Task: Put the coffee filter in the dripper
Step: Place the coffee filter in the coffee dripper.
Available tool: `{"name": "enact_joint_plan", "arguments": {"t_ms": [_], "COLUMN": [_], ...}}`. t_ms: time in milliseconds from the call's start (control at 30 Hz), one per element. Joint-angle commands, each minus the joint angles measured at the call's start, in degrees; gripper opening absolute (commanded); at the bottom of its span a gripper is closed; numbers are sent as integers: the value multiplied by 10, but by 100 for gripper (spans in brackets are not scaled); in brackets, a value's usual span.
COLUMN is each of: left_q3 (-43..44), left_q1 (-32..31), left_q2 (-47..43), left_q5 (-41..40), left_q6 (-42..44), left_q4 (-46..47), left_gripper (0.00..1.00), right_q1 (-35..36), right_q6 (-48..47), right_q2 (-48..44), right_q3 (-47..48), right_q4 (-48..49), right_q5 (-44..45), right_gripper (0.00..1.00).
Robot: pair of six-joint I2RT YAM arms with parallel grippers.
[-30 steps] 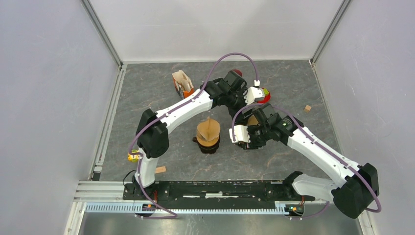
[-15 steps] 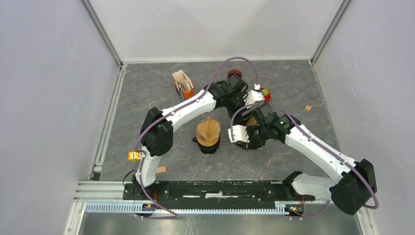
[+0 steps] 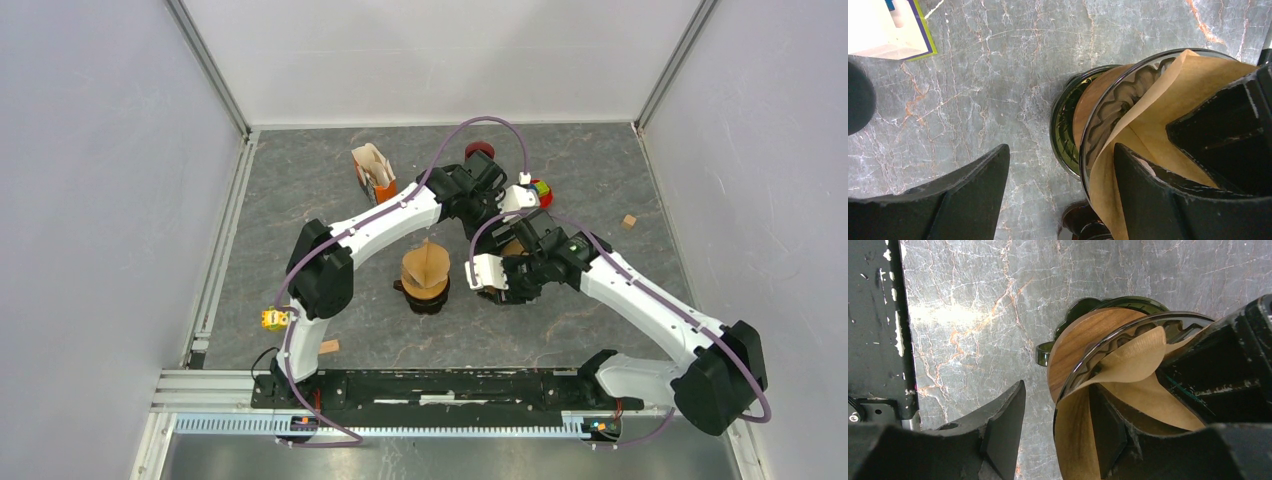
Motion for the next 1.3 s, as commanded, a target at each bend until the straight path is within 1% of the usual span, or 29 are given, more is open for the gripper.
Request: {"name": "enact_joint_plan", "arguments": {"t_ms": [0, 333, 733, 1033, 1267], "left_q3": [24, 5, -11, 38, 59], "left_q1": [1, 0, 0, 0, 1], "left_q2": [10, 10, 12, 13, 12], "left_q5": [4, 9, 7, 11, 16], "left_q6": [37, 54, 105, 111, 108], "left_q4": [-13, -13, -24, -52, -64], "left_gripper": [82, 82, 83, 85, 88], "right_q1": [-1, -1, -2, -6, -13], "right_q6": [-8, -7, -15, -15, -19], "right_q2": [13, 25, 21, 10, 3], "right_q3": [14, 14, 10, 58, 65], "right_q4": [1, 12, -3, -24, -34], "right_q5": [-4, -4, 8, 8, 0], "right_gripper": [56, 56, 57, 58, 60]}}
